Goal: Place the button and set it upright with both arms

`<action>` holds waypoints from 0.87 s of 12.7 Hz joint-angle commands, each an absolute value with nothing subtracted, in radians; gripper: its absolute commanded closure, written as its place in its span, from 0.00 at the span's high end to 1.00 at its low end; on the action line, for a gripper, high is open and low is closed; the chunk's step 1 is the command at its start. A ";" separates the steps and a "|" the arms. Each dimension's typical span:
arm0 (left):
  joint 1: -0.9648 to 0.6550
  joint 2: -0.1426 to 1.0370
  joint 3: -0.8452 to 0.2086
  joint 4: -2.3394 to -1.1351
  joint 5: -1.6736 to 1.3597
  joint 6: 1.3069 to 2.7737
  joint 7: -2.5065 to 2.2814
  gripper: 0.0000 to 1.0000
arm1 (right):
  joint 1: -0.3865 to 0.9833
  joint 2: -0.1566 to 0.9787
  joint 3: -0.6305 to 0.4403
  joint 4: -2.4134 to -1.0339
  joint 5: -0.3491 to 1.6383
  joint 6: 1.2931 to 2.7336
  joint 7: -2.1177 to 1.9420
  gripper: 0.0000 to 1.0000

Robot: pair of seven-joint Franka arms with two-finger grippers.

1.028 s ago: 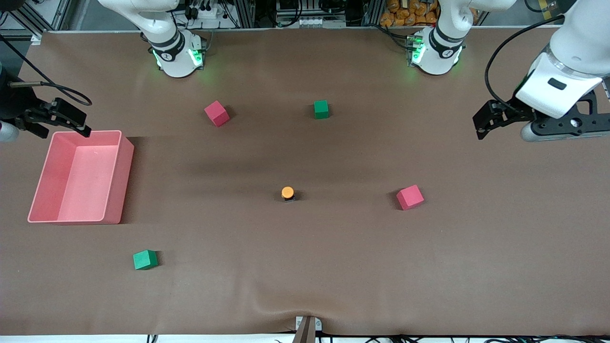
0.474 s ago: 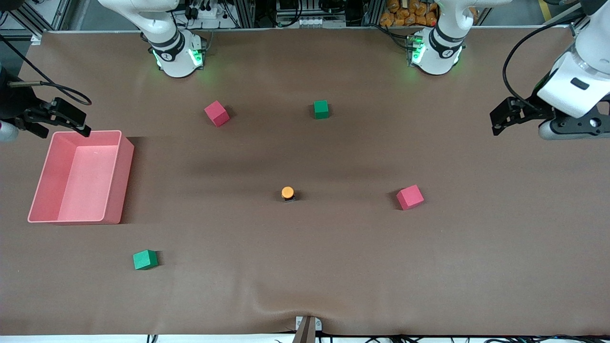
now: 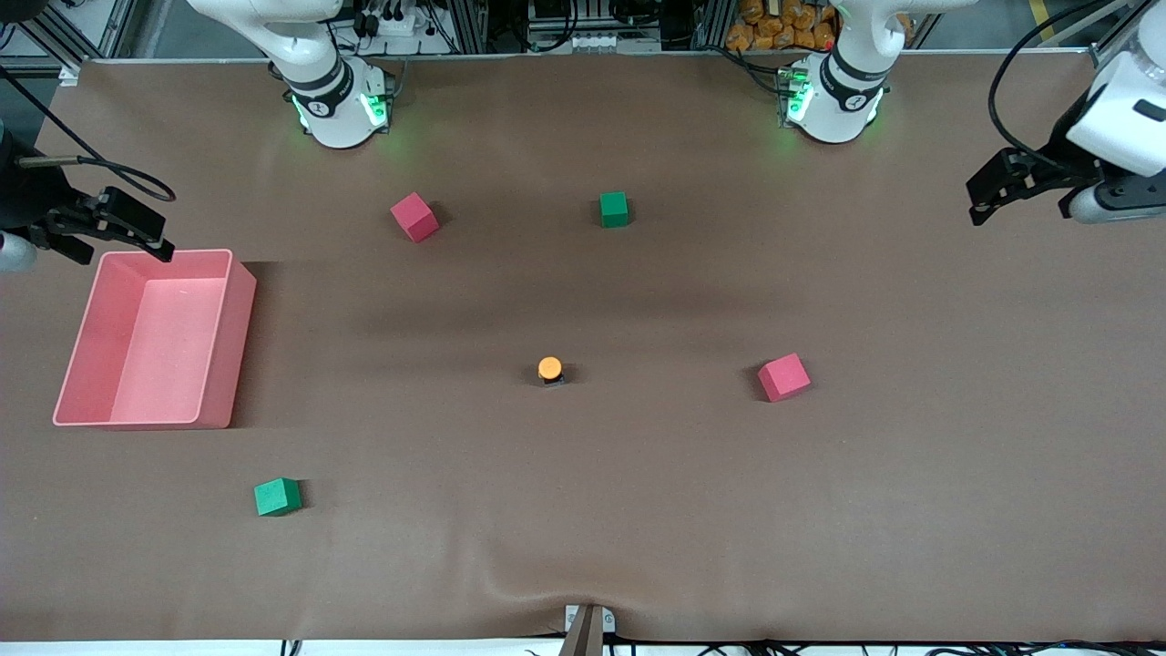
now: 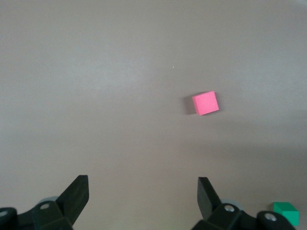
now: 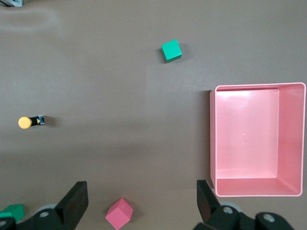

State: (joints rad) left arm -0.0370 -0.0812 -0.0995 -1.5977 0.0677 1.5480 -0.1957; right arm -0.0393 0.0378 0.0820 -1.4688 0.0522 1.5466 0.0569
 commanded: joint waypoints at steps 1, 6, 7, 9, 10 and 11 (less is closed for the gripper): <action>-0.070 -0.103 -0.054 -1.615 0.049 1.523 -0.192 1.00 | -0.063 0.015 0.094 -1.496 0.067 1.552 0.041 1.00; -0.106 -0.077 -0.015 -1.563 0.051 1.519 -0.172 1.00 | -0.063 0.015 0.094 -1.499 0.067 1.560 0.040 1.00; -0.104 -0.075 -0.015 -1.560 0.049 1.514 -0.172 1.00 | -0.064 0.015 0.094 -1.497 0.067 1.560 0.041 1.00; -0.106 -0.074 -0.018 -1.560 0.045 1.497 -0.172 1.00 | -0.066 0.014 0.095 -1.497 0.067 1.559 0.041 1.00; -0.104 -0.074 -0.018 -1.560 0.022 1.491 -0.172 1.00 | -0.066 0.014 0.094 -1.499 0.067 1.559 0.040 1.00; -0.104 -0.074 -0.018 -1.562 0.011 1.486 -0.172 1.00 | -0.067 0.015 0.095 -1.499 0.067 1.557 0.040 1.00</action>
State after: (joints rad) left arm -0.0967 -0.0813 -0.0284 -1.5847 0.0430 1.5167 -0.1943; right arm -0.0402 0.0377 0.0811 -1.4764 0.0523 1.5530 0.0558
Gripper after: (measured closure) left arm 0.000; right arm 0.000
